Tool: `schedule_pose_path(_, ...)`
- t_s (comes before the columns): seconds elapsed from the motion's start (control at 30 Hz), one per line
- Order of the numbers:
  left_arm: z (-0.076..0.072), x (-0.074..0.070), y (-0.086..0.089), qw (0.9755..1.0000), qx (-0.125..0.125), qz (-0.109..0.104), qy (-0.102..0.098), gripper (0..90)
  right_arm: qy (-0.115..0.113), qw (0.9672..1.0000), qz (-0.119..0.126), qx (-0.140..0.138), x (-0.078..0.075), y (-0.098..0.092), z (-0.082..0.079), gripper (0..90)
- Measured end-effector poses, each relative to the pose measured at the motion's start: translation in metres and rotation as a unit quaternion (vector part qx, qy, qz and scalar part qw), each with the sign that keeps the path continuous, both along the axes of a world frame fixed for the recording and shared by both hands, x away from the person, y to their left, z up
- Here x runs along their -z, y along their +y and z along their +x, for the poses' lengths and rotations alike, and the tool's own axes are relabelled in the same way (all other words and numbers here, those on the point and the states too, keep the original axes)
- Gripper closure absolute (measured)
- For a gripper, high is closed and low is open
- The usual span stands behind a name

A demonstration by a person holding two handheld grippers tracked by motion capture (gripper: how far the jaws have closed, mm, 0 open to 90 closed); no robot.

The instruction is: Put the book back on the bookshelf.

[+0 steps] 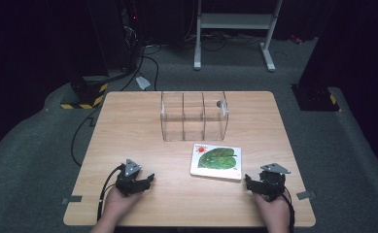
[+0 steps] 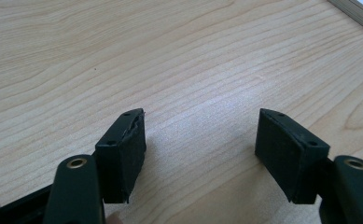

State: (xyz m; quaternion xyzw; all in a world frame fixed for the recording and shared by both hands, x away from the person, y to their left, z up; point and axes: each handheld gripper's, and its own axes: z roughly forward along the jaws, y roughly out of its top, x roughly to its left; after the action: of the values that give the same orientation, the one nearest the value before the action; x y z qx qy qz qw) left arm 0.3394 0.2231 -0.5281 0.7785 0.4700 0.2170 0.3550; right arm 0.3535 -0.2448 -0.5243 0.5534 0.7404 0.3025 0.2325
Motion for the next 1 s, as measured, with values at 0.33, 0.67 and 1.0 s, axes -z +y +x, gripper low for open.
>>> schedule_pose_path(0.33, -0.0003, 0.0000, 0.0000, 1.0000, -0.001, 0.000, 0.000, 33.4, -0.002, 1.0000, -0.002, -0.002, 0.0002, -0.0010, -0.0002, 12.6)
schedule_pose_path(0.67, -0.0001, -0.0001, 0.0002, 1.0000, -0.001, -0.001, 0.001, 33.4, -0.002, 1.0000, -0.001, -0.001, 0.0001, -0.0014, -0.0006, 13.2)
schedule_pose_path(1.0, 0.0005, -0.0002, 0.0001, 1.0000, -0.002, -0.001, 0.001, 33.4, -0.027, 0.9995, -0.014, -0.004, -0.0045, 0.0004, -0.0042, 16.0)
